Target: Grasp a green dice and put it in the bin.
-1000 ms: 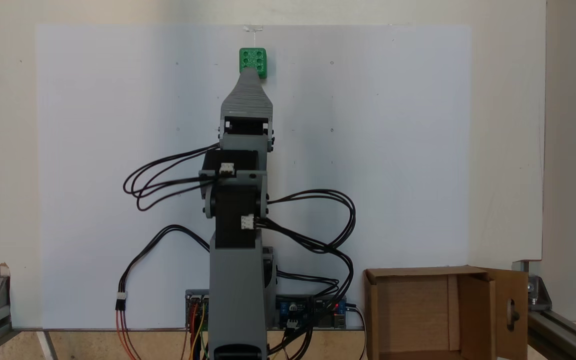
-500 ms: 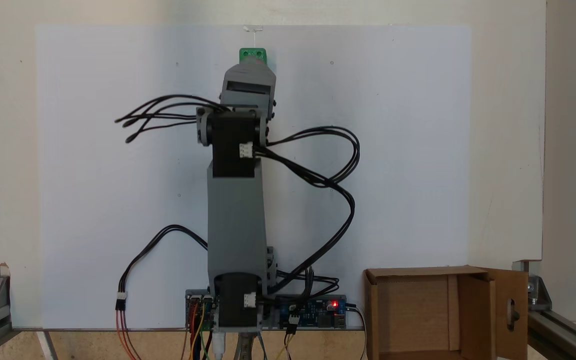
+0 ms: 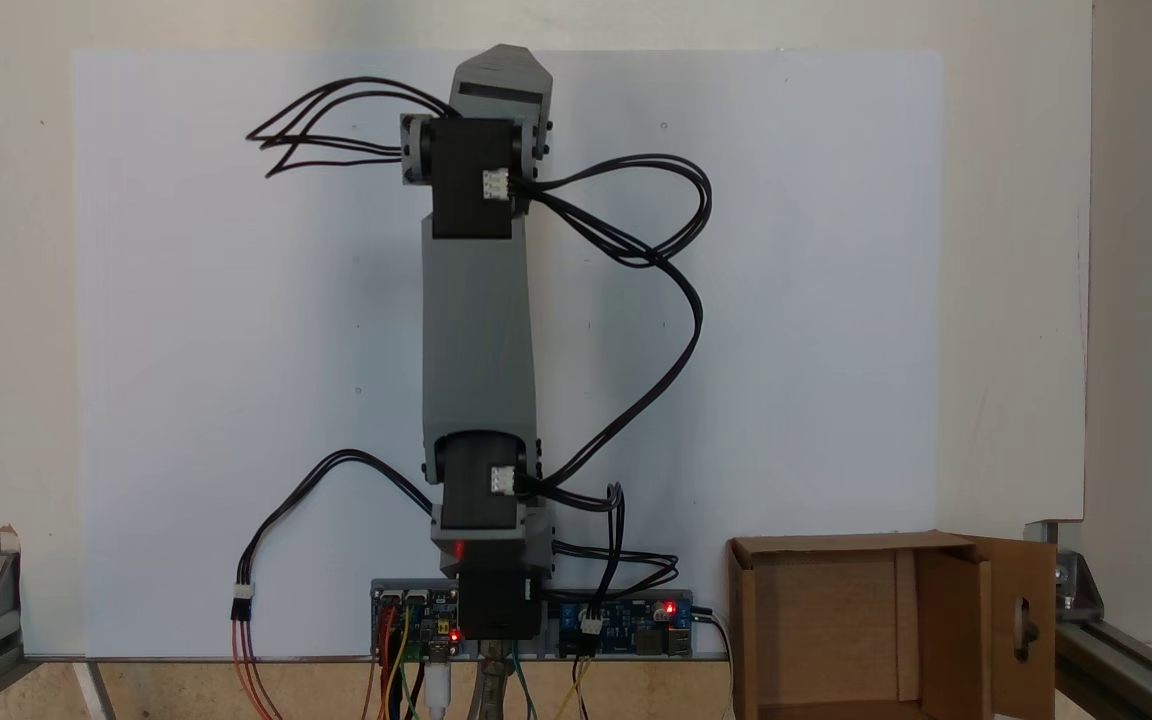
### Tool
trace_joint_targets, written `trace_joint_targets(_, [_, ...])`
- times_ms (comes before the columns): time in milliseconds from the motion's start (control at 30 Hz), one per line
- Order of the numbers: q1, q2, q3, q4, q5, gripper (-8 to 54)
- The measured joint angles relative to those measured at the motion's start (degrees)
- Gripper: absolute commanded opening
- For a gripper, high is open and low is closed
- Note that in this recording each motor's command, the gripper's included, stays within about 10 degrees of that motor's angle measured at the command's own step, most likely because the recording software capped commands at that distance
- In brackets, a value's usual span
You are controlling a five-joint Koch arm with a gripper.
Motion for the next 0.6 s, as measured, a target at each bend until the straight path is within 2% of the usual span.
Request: trace_joint_targets(600, [0.00, -3.16, -0.35, -0.09, 0.00, 44.6])
